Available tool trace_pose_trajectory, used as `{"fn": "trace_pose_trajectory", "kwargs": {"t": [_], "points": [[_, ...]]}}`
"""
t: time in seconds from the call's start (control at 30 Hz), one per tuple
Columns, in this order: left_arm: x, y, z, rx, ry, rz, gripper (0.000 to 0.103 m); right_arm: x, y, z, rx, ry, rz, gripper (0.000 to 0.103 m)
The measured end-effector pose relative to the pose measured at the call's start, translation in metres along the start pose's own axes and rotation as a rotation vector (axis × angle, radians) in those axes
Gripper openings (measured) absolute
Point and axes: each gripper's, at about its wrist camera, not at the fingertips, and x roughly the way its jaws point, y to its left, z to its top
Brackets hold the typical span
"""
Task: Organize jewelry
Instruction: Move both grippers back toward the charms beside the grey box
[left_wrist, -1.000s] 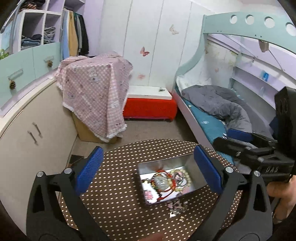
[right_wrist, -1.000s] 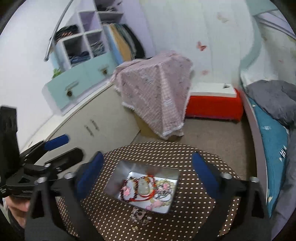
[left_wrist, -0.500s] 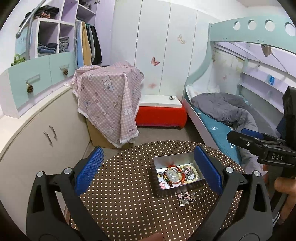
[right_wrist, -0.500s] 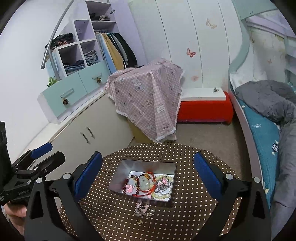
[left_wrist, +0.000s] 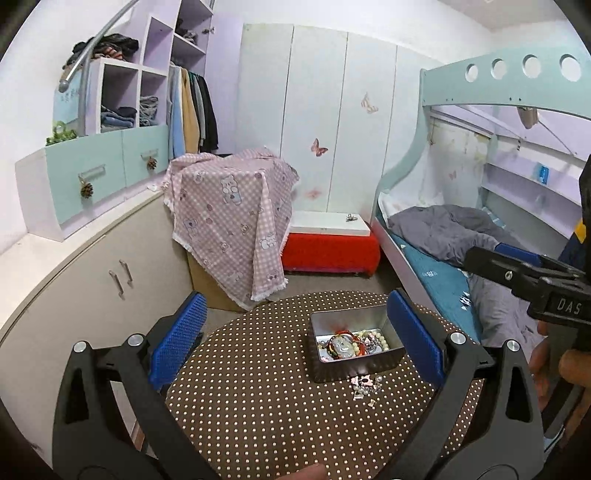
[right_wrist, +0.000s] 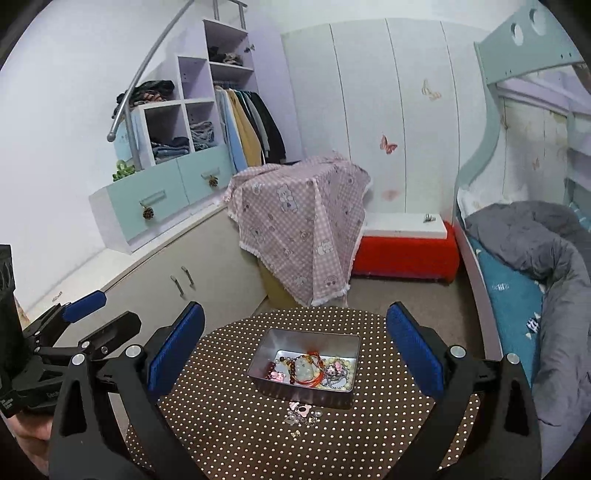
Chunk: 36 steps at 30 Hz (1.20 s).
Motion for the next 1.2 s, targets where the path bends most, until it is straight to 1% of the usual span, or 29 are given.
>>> {"fn": "trace_pose_trajectory", "kwargs": {"t": [0.27,0.43,0.57,0.7,0.93,1.07,1.2], "points": [[-0.022,-0.004,-0.018,-0.015,-0.004,0.017,0.096,-0.029,0.011,-0.017,-0.018,-0.026,-0.004,0.095],[-0.022,-0.011,-0.034,-0.011,0.016,0.014,0.096,-0.046,0.005,-0.035,-0.013,-0.031,-0.036,0.095],[-0.014,-0.021,-0.051,0.016,0.054,0.013,0.096,-0.042,-0.007,-0.051,0.002,-0.002,-0.064,0.095],[0.003,-0.031,-0.073,0.036,0.115,0.007,0.096,-0.032,-0.023,-0.07,0.042,0.048,-0.074,0.095],[0.052,-0.048,-0.108,0.092,0.222,-0.016,0.096,-0.006,-0.054,-0.101,0.108,0.148,-0.113,0.095],[0.085,-0.055,-0.124,0.106,0.291,-0.04,0.096,0.008,-0.066,-0.11,0.128,0.189,-0.126,0.095],[0.117,-0.062,-0.137,0.098,0.361,-0.066,0.096,0.021,-0.076,-0.116,0.14,0.225,-0.138,0.095]]}}
